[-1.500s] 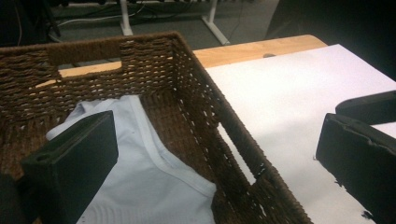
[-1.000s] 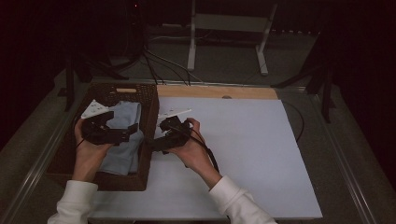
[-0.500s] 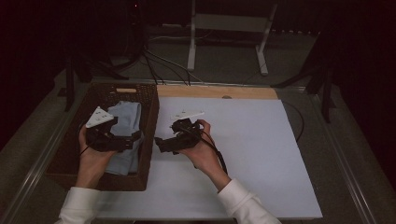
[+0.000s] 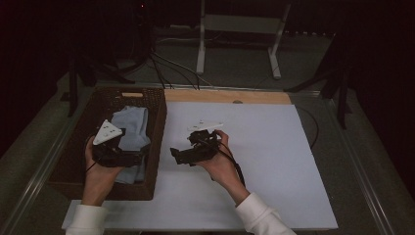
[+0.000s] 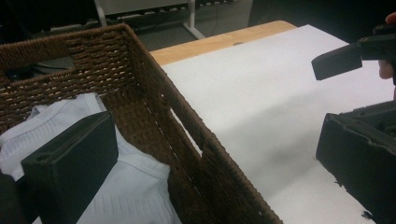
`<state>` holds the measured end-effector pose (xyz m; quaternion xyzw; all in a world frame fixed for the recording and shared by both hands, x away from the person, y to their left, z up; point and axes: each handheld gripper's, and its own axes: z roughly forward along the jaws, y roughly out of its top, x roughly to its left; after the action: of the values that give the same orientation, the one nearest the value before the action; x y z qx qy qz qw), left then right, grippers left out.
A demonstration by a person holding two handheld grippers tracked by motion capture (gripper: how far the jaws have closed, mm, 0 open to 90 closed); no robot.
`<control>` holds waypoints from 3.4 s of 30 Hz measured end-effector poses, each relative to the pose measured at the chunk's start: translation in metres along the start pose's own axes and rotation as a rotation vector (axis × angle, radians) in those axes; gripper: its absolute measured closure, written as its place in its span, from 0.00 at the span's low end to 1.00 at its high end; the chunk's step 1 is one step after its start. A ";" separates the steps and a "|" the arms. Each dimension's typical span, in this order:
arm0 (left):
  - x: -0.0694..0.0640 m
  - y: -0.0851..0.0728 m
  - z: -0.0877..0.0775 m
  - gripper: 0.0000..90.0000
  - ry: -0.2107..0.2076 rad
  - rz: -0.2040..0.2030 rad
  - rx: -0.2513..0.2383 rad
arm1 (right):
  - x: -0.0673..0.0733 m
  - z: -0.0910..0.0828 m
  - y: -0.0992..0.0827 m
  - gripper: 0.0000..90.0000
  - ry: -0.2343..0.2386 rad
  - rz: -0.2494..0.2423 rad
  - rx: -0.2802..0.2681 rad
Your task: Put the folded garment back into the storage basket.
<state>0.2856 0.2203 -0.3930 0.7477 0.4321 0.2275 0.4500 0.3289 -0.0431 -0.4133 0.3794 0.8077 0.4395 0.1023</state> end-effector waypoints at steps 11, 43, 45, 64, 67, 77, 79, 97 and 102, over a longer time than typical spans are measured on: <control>-0.006 -0.015 -0.006 0.00 -0.009 -0.029 -0.021 | -0.008 -0.013 -0.008 0.03 -0.011 0.003 -0.028; -0.003 -0.032 -0.017 0.00 0.020 -0.046 -0.059 | -0.047 -0.053 -0.036 0.03 -0.072 0.020 -0.126; -0.002 -0.032 -0.018 0.00 0.025 -0.043 -0.060 | -0.049 -0.056 -0.038 0.03 -0.078 0.020 -0.136; 0.001 -0.036 -0.022 0.00 0.043 -0.036 -0.081 | -0.079 -0.086 -0.062 0.03 -0.152 0.038 -0.177; 0.001 -0.036 -0.022 0.00 0.043 -0.036 -0.083 | -0.084 -0.092 -0.069 0.03 -0.157 0.058 -0.187; 0.000 -0.037 -0.023 0.00 0.045 -0.037 -0.085 | -0.097 -0.112 -0.088 0.03 -0.184 0.067 -0.228; 0.000 -0.037 -0.023 0.00 0.046 -0.038 -0.084 | -0.098 -0.117 -0.094 0.03 -0.181 0.060 -0.241; 0.002 -0.039 -0.027 0.00 0.041 -0.031 -0.097 | -0.105 -0.157 -0.132 0.03 -0.199 0.060 -0.351; 0.003 -0.040 -0.028 0.00 0.033 -0.028 -0.111 | -0.108 -0.165 -0.138 0.03 -0.201 0.071 -0.354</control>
<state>0.2485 0.2450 -0.4142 0.7115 0.4366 0.2571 0.4869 0.2490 -0.2676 -0.4423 0.4256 0.6897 0.5381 0.2317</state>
